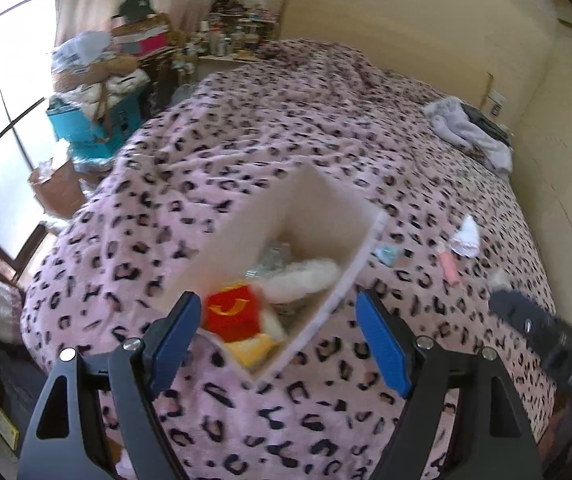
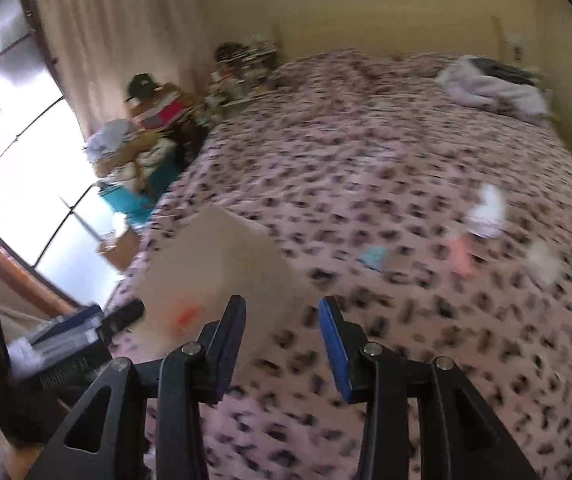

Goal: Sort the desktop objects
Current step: 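Release the white pack into the box with the right tool and withdraw both tools, then move both open tools toward the blue soap and pink roller on the bed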

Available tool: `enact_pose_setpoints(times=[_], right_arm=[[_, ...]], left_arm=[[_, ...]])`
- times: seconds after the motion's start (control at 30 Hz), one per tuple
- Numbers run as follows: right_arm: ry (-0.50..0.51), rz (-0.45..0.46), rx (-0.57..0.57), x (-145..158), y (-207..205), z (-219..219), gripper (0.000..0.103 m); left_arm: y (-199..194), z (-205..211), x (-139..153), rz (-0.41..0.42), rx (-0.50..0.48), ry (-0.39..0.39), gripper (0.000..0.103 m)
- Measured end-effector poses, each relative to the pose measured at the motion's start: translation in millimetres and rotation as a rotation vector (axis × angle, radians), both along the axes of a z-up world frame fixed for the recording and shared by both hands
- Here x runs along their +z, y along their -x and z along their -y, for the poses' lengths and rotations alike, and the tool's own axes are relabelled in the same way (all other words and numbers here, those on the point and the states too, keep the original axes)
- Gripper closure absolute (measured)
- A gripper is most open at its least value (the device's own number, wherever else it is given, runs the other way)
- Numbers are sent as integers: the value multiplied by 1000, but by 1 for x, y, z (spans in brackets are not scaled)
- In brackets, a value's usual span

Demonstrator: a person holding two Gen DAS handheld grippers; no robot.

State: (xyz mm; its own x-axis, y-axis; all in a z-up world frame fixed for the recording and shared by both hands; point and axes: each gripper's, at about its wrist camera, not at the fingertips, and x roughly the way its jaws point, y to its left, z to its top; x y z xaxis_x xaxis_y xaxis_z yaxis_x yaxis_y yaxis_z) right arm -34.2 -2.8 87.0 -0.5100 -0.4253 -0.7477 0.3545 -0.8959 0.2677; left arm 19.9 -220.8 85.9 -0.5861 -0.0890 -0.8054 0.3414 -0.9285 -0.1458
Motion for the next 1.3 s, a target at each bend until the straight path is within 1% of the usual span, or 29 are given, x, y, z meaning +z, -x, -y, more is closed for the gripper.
enact_pose_setpoints(times=[0.1, 0.27, 0.4, 0.5, 0.6, 0.7, 0.93, 1.03, 1.1, 1.2, 1.3], right_arm=[[-27, 17, -78, -22, -13, -36, 64], [-70, 46, -200, -59, -33, -93, 64], [-83, 89, -274, -94, -44, -124, 64], [-91, 124, -321, -119, -48, -143, 64], [-82, 152, -351, -130, -50, -157, 64], [-82, 156, -376, -132, -46, -168, 64], [-113, 109, -426, -119, -36, -187, 64], [-127, 102, -438, -120, -31, -192, 64], [-134, 108, -445, -126, -28, -195, 63], [-134, 126, -453, -138, -23, -199, 61], [-129, 164, -458, -155, -16, -202, 61]], left_arm=[[8, -36, -11, 9, -71, -1, 22], [15, -96, -43, 42, -181, -4, 21], [19, -142, -68, 71, -265, -7, 21], [22, -163, -89, 106, -301, -4, 21], [26, -180, -104, 135, -330, -1, 21], [31, -191, -104, 138, -344, 7, 21], [47, -208, -97, 115, -363, 17, 21], [54, -211, -100, 113, -365, 13, 21], [59, -210, -106, 117, -361, 10, 21], [66, -203, -123, 141, -338, 2, 20], [76, -194, -141, 169, -316, 0, 20]])
